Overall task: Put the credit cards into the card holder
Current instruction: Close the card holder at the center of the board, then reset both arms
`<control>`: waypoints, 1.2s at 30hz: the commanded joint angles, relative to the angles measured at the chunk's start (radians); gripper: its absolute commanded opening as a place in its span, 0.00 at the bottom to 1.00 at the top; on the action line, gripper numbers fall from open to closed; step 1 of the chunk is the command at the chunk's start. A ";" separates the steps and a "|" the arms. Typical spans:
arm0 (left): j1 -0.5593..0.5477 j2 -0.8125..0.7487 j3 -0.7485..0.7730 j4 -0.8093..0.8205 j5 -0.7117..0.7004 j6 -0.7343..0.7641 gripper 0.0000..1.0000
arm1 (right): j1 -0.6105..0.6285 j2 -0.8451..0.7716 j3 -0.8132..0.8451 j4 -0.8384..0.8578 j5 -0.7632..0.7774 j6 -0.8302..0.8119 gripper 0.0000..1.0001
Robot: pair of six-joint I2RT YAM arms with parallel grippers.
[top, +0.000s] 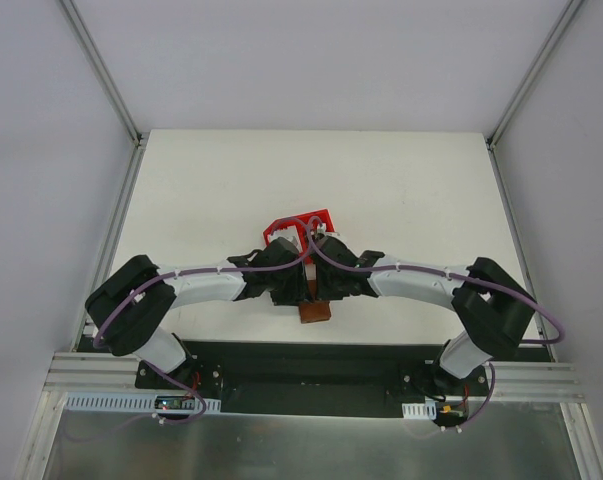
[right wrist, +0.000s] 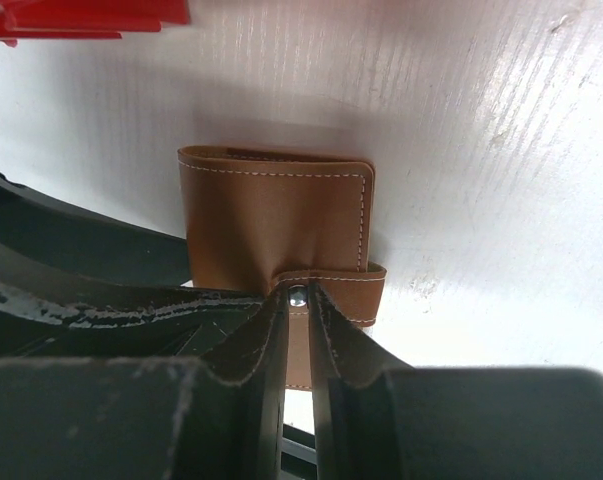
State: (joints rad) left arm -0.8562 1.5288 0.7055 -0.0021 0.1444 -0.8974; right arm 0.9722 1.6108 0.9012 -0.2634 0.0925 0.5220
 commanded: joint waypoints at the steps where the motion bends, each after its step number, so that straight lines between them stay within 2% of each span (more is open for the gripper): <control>1: -0.007 0.004 -0.034 -0.032 -0.026 0.015 0.43 | 0.016 0.109 -0.074 -0.054 0.047 -0.002 0.15; 10: -0.009 -0.035 -0.044 -0.035 -0.048 0.029 0.43 | 0.016 0.009 -0.065 0.030 0.000 -0.057 0.19; 12: -0.009 -0.058 -0.050 -0.035 -0.065 0.034 0.46 | 0.016 -0.008 -0.050 0.035 -0.008 -0.063 0.22; 17: -0.009 -0.117 -0.052 -0.041 -0.127 0.097 0.55 | 0.005 -0.075 -0.044 0.065 0.009 -0.109 0.41; 19: -0.007 -0.154 -0.060 -0.045 -0.161 0.110 0.61 | -0.004 -0.103 -0.047 0.082 0.019 -0.129 0.48; 22: -0.007 -0.206 -0.072 -0.055 -0.219 0.129 0.68 | -0.023 -0.153 -0.051 0.099 0.038 -0.148 0.63; 29: -0.009 -0.324 -0.087 -0.133 -0.336 0.147 0.81 | -0.075 -0.304 -0.113 0.133 0.064 -0.174 0.79; 31: -0.004 -0.364 -0.104 -0.173 -0.377 0.118 0.90 | -0.098 -0.347 -0.145 0.133 0.070 -0.169 0.82; 36: 0.019 -0.499 -0.193 -0.219 -0.439 0.060 0.99 | -0.162 -0.466 -0.260 0.133 0.116 -0.136 0.89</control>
State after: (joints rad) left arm -0.8555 1.1278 0.5758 -0.1379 -0.1959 -0.7967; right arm 0.8513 1.2270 0.7158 -0.1379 0.1490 0.3733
